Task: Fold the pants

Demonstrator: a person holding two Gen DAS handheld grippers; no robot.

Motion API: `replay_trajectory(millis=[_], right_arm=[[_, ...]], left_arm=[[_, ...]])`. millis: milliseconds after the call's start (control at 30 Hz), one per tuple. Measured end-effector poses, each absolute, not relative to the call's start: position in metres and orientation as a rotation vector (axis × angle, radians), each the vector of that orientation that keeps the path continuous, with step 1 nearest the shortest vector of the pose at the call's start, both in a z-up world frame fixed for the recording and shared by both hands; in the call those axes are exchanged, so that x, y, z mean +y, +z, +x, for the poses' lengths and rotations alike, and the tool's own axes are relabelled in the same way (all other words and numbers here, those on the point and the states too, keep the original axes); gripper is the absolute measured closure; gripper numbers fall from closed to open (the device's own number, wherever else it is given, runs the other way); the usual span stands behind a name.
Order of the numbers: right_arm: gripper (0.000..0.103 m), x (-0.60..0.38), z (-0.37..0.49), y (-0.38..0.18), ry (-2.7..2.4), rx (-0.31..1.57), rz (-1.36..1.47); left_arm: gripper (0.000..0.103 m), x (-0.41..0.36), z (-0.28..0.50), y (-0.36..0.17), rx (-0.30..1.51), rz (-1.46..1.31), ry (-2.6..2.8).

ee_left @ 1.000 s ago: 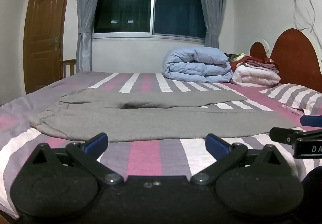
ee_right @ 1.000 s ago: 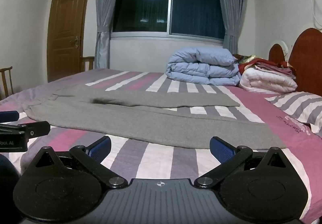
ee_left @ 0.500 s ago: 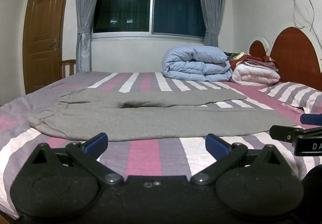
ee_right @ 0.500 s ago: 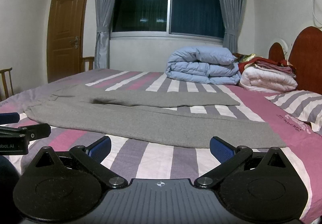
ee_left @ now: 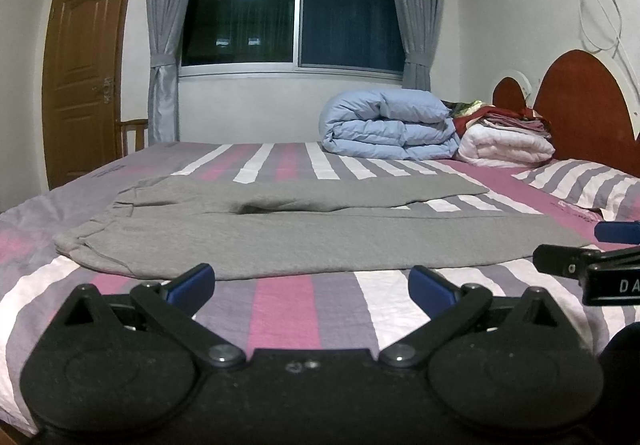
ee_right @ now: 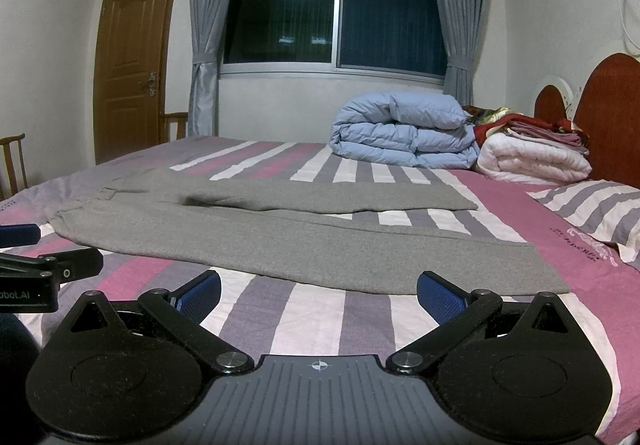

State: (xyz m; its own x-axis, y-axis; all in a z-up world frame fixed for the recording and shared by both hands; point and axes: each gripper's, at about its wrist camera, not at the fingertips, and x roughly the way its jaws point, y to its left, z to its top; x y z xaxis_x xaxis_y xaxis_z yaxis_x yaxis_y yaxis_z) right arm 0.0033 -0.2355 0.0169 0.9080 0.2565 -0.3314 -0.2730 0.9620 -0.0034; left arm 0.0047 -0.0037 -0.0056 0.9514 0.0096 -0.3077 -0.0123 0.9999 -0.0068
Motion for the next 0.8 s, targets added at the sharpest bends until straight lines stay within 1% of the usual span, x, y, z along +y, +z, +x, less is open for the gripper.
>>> replay_trajectory(millis=[800], right_arm=[[0.0,-0.2361,0.0023,0.0176,0.273,0.335,-0.049]], left_arm=[[0.006,-0.0083,0.0037,-0.0057,0.313,0.005,0.003]])
